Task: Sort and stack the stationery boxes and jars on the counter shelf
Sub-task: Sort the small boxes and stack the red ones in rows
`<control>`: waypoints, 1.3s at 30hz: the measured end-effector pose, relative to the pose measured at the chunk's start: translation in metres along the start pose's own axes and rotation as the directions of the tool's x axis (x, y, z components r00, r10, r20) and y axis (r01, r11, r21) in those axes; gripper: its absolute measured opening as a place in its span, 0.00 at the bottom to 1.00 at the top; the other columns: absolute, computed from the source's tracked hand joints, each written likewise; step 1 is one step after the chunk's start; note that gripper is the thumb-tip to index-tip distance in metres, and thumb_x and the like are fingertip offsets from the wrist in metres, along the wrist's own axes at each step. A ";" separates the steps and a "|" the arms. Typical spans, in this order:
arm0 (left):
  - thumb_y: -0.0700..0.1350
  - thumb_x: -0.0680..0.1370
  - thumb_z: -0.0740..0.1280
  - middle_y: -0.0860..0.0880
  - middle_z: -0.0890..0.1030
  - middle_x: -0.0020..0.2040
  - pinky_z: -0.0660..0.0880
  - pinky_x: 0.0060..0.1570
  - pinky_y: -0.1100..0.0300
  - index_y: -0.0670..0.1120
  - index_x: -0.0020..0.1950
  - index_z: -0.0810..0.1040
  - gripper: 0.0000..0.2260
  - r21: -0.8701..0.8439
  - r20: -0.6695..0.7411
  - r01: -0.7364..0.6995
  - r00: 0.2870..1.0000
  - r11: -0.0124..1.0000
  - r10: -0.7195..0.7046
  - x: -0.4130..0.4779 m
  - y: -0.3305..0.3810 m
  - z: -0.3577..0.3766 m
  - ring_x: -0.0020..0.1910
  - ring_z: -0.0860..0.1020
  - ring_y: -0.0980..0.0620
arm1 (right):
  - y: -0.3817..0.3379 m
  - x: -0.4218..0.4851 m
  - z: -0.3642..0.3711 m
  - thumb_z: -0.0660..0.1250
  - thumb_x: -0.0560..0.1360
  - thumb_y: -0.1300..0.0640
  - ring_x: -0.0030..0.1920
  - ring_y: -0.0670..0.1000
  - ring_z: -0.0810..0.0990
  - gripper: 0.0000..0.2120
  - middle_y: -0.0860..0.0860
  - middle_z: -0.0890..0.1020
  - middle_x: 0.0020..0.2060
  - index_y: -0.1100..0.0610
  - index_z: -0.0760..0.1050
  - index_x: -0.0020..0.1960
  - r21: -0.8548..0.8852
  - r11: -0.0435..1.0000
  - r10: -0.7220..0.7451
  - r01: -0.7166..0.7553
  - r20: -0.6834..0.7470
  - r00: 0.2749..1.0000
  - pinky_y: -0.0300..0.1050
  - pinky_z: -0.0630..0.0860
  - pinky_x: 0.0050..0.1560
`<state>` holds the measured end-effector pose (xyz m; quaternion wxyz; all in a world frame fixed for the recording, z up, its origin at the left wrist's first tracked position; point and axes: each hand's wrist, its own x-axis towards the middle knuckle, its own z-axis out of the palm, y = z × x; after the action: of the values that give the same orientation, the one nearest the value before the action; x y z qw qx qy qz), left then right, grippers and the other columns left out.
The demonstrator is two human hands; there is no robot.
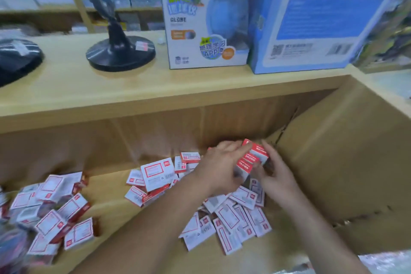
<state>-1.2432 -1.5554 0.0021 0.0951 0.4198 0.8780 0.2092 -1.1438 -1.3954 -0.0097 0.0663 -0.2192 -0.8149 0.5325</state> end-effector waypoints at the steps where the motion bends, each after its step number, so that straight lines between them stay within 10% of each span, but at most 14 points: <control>1: 0.53 0.72 0.72 0.52 0.67 0.77 0.69 0.70 0.46 0.56 0.82 0.57 0.41 0.003 0.012 -0.002 1.000 1.000 0.002 0.002 -0.002 0.002 0.73 0.68 0.47 | 0.000 0.001 -0.002 0.70 0.79 0.55 0.61 0.35 0.76 0.26 0.41 0.78 0.64 0.41 0.67 0.73 0.032 0.999 0.002 -0.003 0.012 1.000 0.35 0.74 0.61; 9: 0.54 0.73 0.73 0.54 0.74 0.68 0.66 0.68 0.54 0.57 0.81 0.59 0.39 0.160 -0.089 0.004 0.996 0.987 0.010 -0.020 -0.012 0.003 0.63 0.73 0.47 | 0.004 -0.007 0.002 0.66 0.76 0.71 0.58 0.39 0.80 0.32 0.41 0.82 0.58 0.37 0.72 0.65 0.148 0.989 0.004 -0.029 0.164 0.986 0.36 0.78 0.51; 18: 0.52 0.74 0.75 0.55 0.76 0.70 0.67 0.69 0.55 0.56 0.79 0.66 0.35 0.175 -0.127 0.030 0.992 0.984 -0.008 -0.062 -0.031 -0.015 0.68 0.73 0.51 | -0.010 -0.013 0.017 0.69 0.79 0.61 0.58 0.40 0.81 0.15 0.42 0.84 0.55 0.49 0.76 0.64 0.160 0.986 -0.079 0.047 0.196 0.977 0.39 0.79 0.57; 23: 0.33 0.71 0.68 0.56 0.73 0.74 0.67 0.73 0.55 0.56 0.78 0.69 0.37 0.170 -0.118 0.056 0.992 0.984 -0.036 -0.080 -0.037 -0.025 0.75 0.68 0.52 | -0.011 -0.023 0.017 0.68 0.80 0.59 0.49 0.41 0.85 0.08 0.39 0.86 0.47 0.46 0.79 0.53 0.152 0.987 -0.049 0.043 0.039 0.998 0.48 0.82 0.53; 26: 0.32 0.72 0.64 0.57 0.64 0.80 0.57 0.78 0.58 0.54 0.80 0.65 0.37 -0.006 -0.026 0.129 0.991 0.992 -0.129 -0.082 -0.027 -0.031 0.81 0.56 0.55 | -0.010 -0.027 0.011 0.67 0.80 0.57 0.47 0.45 0.85 0.05 0.43 0.86 0.44 0.48 0.80 0.50 0.232 0.973 0.018 0.000 -0.077 0.997 0.54 0.82 0.53; 33: 0.50 0.79 0.71 0.62 0.72 0.73 0.71 0.69 0.59 0.56 0.78 0.67 0.28 -0.375 -0.181 0.172 0.950 0.911 -0.253 -0.064 0.016 -0.030 0.69 0.69 0.65 | -0.049 -0.030 -0.013 0.63 0.82 0.51 0.50 0.46 0.86 0.08 0.46 0.87 0.48 0.48 0.79 0.58 0.294 0.955 -0.003 -0.026 0.097 0.995 0.45 0.82 0.46; 39: 0.48 0.79 0.73 0.60 0.84 0.54 0.83 0.55 0.51 0.57 0.68 0.76 0.18 -0.700 -0.149 0.151 0.925 0.698 -0.349 -0.057 0.026 -0.028 0.54 0.83 0.58 | -0.052 -0.030 -0.009 0.60 0.84 0.58 0.57 0.56 0.85 0.12 0.57 0.85 0.55 0.59 0.75 0.65 0.625 0.746 0.108 -0.229 0.225 0.968 0.56 0.77 0.62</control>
<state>-1.1989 -1.5933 0.0387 0.1484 0.1990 0.7944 0.5543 -1.1289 -1.4180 0.0441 0.0177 -0.2082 -0.5607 0.8012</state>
